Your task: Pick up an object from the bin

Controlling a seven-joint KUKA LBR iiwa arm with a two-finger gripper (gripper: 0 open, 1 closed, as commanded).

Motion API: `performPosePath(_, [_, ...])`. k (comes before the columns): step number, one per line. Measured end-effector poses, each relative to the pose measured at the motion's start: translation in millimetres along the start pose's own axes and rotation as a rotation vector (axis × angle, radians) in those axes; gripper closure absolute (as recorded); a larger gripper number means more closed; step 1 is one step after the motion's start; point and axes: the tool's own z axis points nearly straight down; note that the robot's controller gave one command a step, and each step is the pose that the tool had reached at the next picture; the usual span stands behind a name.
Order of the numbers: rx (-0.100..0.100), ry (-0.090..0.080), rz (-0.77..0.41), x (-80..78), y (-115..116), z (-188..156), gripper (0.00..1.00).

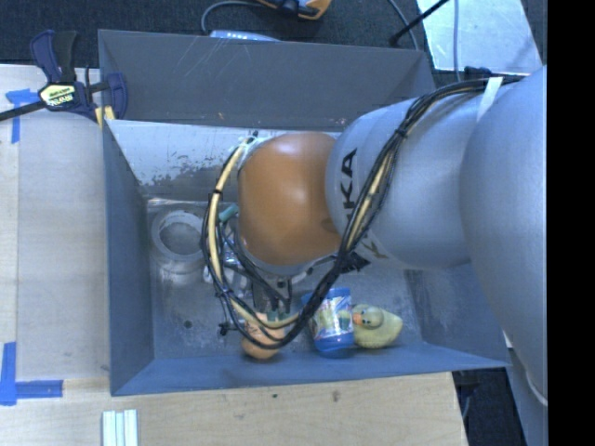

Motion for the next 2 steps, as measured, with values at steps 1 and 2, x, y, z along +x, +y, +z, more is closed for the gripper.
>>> performPosePath(1, [-0.002,-0.008,0.003,-2.1,-0.7,-4.4,0.00])
performPosePath(2, [-0.004,-0.007,0.061,-16.6,-18.9,3.2,0.00])
